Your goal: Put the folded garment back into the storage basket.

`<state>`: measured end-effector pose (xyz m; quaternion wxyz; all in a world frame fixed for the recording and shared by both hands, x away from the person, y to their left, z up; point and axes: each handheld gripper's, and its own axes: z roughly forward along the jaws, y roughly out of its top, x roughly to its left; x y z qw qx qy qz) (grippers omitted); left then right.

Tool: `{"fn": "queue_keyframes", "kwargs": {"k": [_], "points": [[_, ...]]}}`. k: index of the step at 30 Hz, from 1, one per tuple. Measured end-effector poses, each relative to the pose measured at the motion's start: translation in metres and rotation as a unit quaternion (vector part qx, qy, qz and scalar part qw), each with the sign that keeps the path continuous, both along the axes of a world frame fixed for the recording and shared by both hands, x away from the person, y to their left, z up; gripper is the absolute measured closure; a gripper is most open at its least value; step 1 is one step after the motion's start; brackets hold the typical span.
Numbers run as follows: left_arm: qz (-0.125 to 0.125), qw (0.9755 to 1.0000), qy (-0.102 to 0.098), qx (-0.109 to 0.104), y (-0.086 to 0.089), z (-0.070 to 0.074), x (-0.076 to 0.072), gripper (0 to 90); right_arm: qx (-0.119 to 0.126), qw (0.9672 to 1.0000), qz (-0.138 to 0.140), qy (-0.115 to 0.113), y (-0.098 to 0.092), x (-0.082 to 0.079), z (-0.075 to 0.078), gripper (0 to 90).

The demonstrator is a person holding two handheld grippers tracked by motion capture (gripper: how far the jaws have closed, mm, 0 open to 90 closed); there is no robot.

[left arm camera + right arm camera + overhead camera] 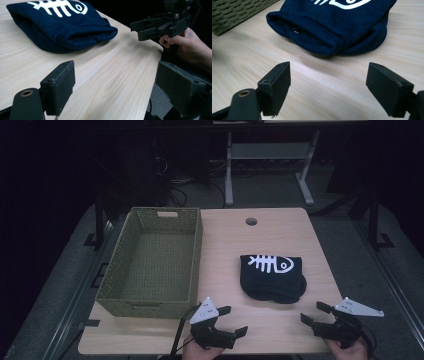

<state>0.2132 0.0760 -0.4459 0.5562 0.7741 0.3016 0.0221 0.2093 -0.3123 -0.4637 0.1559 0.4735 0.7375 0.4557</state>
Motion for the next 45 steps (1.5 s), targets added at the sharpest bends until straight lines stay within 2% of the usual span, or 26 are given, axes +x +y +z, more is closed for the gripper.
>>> {"fn": "queue_keyframes", "kwargs": {"k": [2,3,6,10,13,17,18,23,29,30,33,34,36,38,41,45], "points": [[0.004,1.0,-0.003,0.005,-0.001,0.001,0.001,15.7,0.001,1.0,0.002,-0.001,0.001,0.003,0.001,19.2],[0.015,0.9998,-0.003,0.014,-0.002,0.0,0.002,15.6,-0.002,1.0,0.004,-0.003,0.001,0.004,0.001,19.2],[0.02,0.9997,0.004,0.016,-0.002,-0.003,0.003,15.7,-0.003,1.0,0.007,-0.001,0.0,0.006,0.001,19.0],[0.025,0.9995,0.018,0.008,-0.003,-0.003,0.007,15.7,0.002,1.0,0.008,0.001,0.0,0.007,0.002,18.6],[0.024,0.9993,0.024,0.014,-0.005,0.0,0.015,15.7,-0.001,0.9999,0.011,0.0,0.001,0.012,0.006,18.6],[0.033,0.999,0.029,0.005,-0.011,0.004,0.026,15.6,0.004,0.9998,0.017,-0.006,0.001,0.022,0.012,18.6],[0.035,0.999,0.025,0.005,-0.013,0.006,0.029,15.7,0.003,0.9998,0.019,-0.007,-0.001,0.028,0.015,18.6],[0.039,0.9991,0.012,0.01,-0.024,0.011,0.038,15.6,0.0,0.9998,0.018,-0.007,-0.003,0.035,0.019,18.5],[0.042,0.999,0.014,0.01,-0.036,0.016,0.054,15.7,-0.006,0.9997,0.019,-0.011,-0.008,0.046,0.028,18.2],[0.045,0.9988,0.016,0.008,-0.037,0.017,0.058,15.7,-0.014,0.9996,0.018,-0.014,-0.007,0.05,0.033,18.0],[0.054,0.9983,0.019,0.005,-0.04,0.018,0.067,15.7,-0.011,0.9995,0.024,-0.017,-0.007,0.054,0.036,18.2],[0.061,0.9979,0.021,0.004,-0.042,0.019,0.07,15.7,-0.014,0.9994,0.029,-0.011,-0.006,0.06,0.039,18.1],[0.066,0.9975,0.021,0.009,-0.045,0.02,0.077,15.7,-0.014,0.9994,0.029,-0.01,-0.006,0.062,0.04,18.1],[0.071,0.997,0.029,0.007,-0.047,0.021,0.082,15.7,-0.016,0.9993,0.031,-0.011,-0.005,0.066,0.042,18.2],[0.077,0.9967,0.023,0.012,-0.051,0.024,0.09,15.7,-0.021,0.999,0.038,-0.01,-0.004,0.072,0.047,18.2],[0.086,0.9959,0.028,0.012,-0.056,0.026,0.101,15.7,-0.027,0.9989,0.037,-0.009,-0.001,0.081,0.053,18.3]]}}
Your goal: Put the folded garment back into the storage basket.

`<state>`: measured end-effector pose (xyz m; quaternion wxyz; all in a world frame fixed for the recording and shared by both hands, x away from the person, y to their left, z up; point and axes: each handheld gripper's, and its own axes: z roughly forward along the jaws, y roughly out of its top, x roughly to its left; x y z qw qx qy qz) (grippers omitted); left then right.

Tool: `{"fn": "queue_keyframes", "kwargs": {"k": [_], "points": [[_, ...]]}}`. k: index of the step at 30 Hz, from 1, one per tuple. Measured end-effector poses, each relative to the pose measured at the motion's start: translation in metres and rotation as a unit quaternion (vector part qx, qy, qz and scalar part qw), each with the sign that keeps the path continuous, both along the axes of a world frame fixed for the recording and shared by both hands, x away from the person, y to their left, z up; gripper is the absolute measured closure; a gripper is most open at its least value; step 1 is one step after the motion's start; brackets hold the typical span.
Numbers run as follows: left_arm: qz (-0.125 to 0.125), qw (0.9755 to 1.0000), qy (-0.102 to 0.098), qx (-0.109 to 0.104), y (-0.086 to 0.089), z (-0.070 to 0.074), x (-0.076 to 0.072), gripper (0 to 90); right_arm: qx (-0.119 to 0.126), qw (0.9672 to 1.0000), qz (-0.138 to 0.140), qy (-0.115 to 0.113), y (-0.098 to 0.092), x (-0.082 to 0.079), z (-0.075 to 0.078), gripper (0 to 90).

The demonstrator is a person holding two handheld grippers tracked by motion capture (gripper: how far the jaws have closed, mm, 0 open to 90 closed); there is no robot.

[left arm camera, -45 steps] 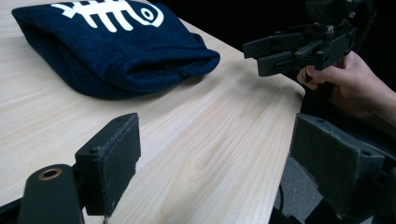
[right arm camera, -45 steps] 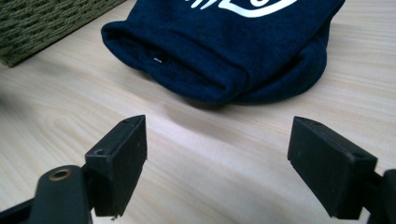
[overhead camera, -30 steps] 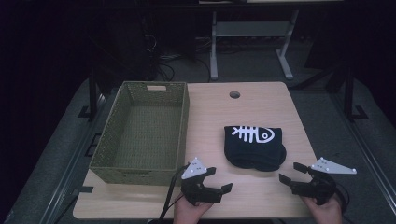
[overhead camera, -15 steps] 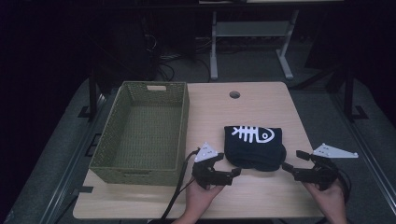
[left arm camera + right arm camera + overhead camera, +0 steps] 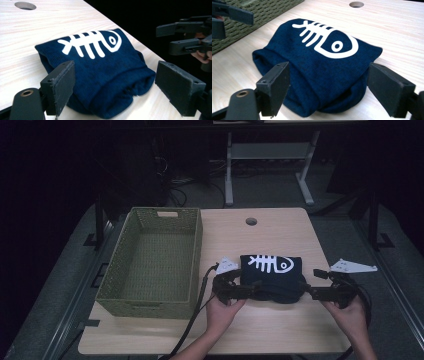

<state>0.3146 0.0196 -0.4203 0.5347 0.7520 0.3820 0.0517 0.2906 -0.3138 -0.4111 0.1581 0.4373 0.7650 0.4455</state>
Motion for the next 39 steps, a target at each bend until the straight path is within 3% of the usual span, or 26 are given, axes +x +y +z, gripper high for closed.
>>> {"fn": "queue_keyframes", "kwargs": {"k": [4,8,11,14,19,22,31,39], "points": [[0.012,0.9999,0.0,-0.007,-0.002,0.0,0.011,16.0,-0.007,1.0,0.001,0.005,0.001,0.014,0.006,18.5],[0.028,0.9996,0.005,0.002,-0.005,-0.003,0.021,16.0,-0.002,0.9999,-0.01,0.01,-0.003,0.028,0.009,18.4],[0.044,0.9989,0.018,0.0,-0.005,-0.009,0.031,16.0,0.003,0.9995,-0.02,0.025,-0.006,0.039,0.005,18.4],[0.055,0.9976,0.04,0.012,-0.004,-0.017,0.038,16.1,0.01,0.9982,-0.029,0.051,-0.007,0.048,-0.005,19.1],[0.069,0.9948,0.073,0.017,-0.006,-0.031,0.046,16.2,0.003,0.9965,-0.035,0.076,-0.007,0.061,-0.022,20.7],[0.074,0.9934,0.085,0.02,-0.005,-0.036,0.051,18.6,-0.017,0.9957,-0.034,0.084,-0.005,0.065,-0.029,22.6],[0.078,0.989,0.124,0.023,-0.008,-0.051,0.06,21.8,-0.011,0.993,-0.032,0.113,-0.003,0.074,-0.046,25.9],[0.071,0.9873,0.141,0.021,-0.007,-0.055,0.063,29.6,-0.003,0.991,-0.028,0.131,-0.003,0.076,-0.052,41.5]]}}
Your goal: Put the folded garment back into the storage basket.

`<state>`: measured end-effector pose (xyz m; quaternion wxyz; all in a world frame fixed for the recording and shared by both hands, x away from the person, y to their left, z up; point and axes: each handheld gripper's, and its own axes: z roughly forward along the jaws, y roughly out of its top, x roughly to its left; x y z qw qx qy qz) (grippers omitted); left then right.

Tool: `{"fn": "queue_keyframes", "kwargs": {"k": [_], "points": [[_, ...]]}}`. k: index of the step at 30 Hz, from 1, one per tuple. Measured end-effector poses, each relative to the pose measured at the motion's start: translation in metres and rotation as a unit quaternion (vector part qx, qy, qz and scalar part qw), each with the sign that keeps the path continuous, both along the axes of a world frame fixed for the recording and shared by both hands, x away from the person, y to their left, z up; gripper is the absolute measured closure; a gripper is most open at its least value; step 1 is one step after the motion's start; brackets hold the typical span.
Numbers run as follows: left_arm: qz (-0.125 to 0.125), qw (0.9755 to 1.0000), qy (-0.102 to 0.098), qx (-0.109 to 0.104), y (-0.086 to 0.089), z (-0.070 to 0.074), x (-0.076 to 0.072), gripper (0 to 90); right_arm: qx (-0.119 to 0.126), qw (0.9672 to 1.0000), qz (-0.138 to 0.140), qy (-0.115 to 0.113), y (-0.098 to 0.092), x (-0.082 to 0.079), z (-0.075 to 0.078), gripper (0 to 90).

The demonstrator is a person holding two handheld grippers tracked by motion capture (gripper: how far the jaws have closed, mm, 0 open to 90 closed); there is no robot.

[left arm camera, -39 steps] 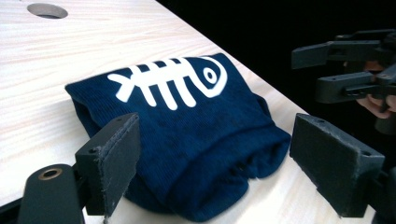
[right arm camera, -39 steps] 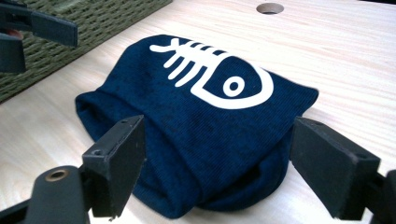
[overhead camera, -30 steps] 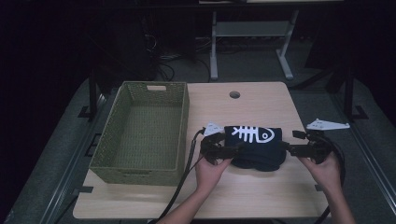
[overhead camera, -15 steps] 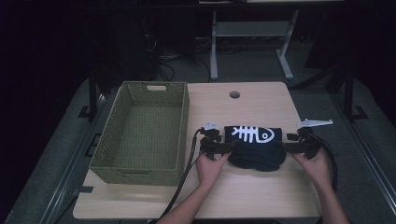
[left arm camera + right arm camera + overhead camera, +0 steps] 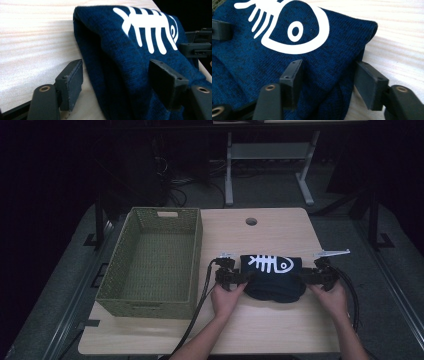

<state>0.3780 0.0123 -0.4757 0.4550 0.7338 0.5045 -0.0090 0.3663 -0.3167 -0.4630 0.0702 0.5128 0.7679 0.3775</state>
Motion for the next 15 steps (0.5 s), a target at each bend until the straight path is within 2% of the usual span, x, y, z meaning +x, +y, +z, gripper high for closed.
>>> {"fn": "queue_keyframes", "kwargs": {"k": [7,12,15], "points": [[-0.013,0.9999,0.001,-0.006,-0.0021,-0.0005,-0.0009,40.3,0.001,1.0,-0.005,0.006,0.0035,0.0,-0.0039,46.8],[-0.016,0.9998,0.002,-0.007,-0.0021,-0.0013,-0.0005,44.6,0.004,0.9999,-0.007,0.008,0.0019,0.0012,-0.0052,51.0],[-0.016,0.9998,0.002,-0.007,-0.003,-0.002,-0.0006,46.9,-0.008,1.0,-0.004,0.003,0.0057,0.0001,-0.0047,53.5]]}}
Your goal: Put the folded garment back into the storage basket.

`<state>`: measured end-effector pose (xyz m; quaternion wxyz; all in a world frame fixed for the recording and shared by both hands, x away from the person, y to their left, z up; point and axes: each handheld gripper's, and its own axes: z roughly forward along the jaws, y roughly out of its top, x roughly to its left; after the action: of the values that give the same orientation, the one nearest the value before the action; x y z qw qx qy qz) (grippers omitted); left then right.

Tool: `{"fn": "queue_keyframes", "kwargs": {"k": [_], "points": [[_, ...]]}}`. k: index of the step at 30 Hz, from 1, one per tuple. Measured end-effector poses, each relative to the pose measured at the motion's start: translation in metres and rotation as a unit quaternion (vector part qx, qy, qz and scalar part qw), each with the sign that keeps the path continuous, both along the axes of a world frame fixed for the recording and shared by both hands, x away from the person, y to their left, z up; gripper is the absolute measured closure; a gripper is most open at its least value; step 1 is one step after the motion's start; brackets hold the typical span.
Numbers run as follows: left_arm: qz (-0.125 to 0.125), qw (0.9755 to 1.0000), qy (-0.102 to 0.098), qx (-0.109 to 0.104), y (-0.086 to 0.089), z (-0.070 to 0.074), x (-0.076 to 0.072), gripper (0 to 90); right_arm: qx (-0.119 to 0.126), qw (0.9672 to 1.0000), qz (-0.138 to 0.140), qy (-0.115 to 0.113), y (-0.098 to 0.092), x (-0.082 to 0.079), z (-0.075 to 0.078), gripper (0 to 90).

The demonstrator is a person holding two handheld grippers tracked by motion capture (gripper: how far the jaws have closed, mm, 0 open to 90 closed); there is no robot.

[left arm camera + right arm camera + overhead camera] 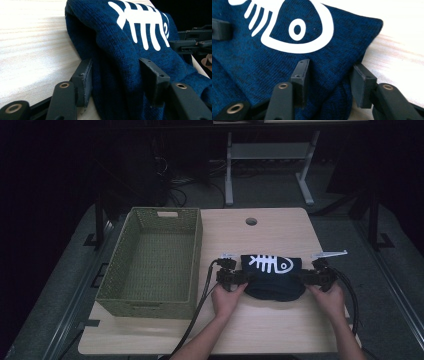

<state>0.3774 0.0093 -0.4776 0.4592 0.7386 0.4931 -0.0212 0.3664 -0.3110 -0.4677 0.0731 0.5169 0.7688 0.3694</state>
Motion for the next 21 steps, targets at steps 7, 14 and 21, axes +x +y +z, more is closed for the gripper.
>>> {"fn": "queue_keyframes", "kwargs": {"k": [7,14,21], "points": [[-0.008,0.9999,0.005,-0.006,-0.0015,0.0005,-0.0007,56.7,0.001,1.0,-0.001,0.002,0.0033,-0.0011,-0.0002,64.7],[-0.013,0.9998,0.011,-0.013,-0.0003,0.0008,0.0,63.2,0.031,0.9995,-0.007,0.002,-0.0005,-0.0035,-0.0035,69.7],[-0.017,0.9998,0.0,-0.007,-0.0003,0.0083,-0.0038,66.0,0.045,0.999,-0.001,0.007,-0.0015,-0.0087,0.003,70.7]]}}
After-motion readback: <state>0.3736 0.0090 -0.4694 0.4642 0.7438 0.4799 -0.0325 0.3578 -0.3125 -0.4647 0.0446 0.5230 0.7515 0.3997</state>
